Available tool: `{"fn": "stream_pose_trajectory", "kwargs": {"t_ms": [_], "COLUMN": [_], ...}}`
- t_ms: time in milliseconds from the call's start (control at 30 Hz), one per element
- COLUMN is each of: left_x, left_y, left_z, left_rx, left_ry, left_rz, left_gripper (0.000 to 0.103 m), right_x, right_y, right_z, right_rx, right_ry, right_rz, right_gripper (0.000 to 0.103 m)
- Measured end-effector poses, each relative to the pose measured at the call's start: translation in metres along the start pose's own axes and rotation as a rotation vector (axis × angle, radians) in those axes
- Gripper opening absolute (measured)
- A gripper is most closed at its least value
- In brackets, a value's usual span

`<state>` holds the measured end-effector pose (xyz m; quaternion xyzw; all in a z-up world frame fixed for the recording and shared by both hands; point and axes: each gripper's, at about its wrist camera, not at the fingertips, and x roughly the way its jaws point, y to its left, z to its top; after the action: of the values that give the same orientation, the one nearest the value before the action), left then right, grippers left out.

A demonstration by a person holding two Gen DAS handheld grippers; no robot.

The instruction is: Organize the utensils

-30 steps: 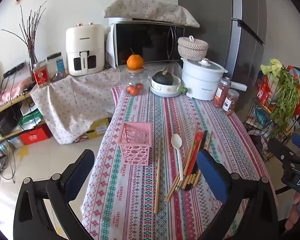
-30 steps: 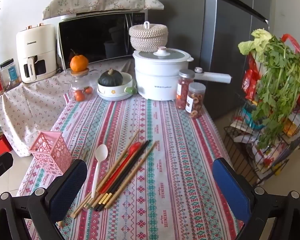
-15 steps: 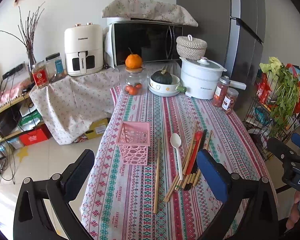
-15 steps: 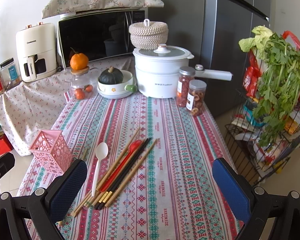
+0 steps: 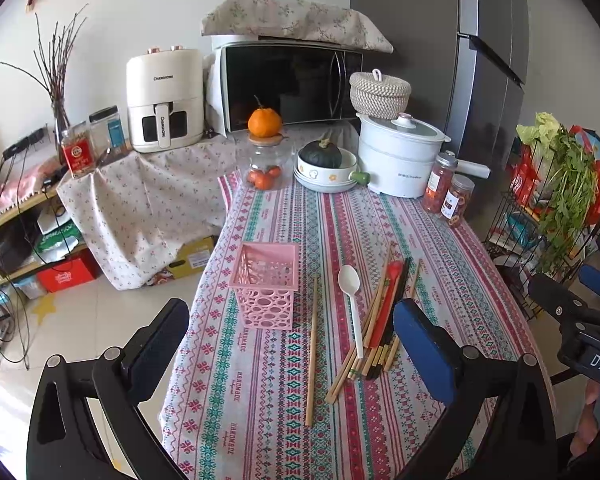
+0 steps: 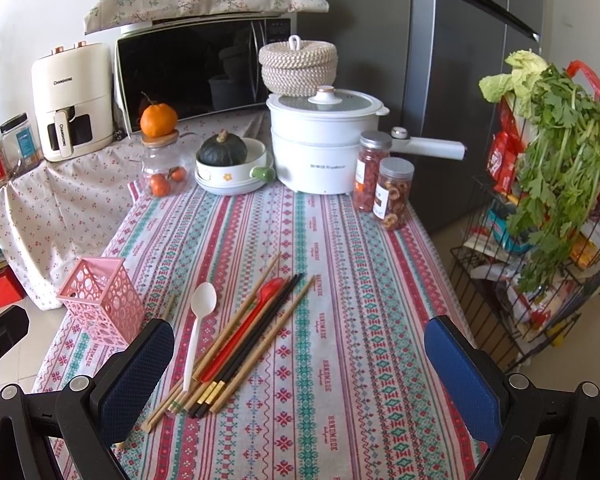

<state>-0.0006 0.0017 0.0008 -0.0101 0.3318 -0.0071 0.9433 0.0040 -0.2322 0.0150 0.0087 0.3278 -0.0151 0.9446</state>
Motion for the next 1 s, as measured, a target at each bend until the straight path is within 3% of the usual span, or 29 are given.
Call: {"fn": "stream_pose_trajectory", "kwargs": {"t_ms": [1000], "left_x": [-0.0002], "left_y": [-0.0045], "left_z": [-0.0043], "left_rx": [0.009], "left_ry": [0.001], "left_rz": [0.000], "left_gripper": [0.103], "right_x": [-0.0010], "right_y": [-0.0020], "right_z": [0.0002], "right_rx": [0.006], "right_ry": [0.006], "right_rz": [0.002], "right_gripper": [0.103]}}
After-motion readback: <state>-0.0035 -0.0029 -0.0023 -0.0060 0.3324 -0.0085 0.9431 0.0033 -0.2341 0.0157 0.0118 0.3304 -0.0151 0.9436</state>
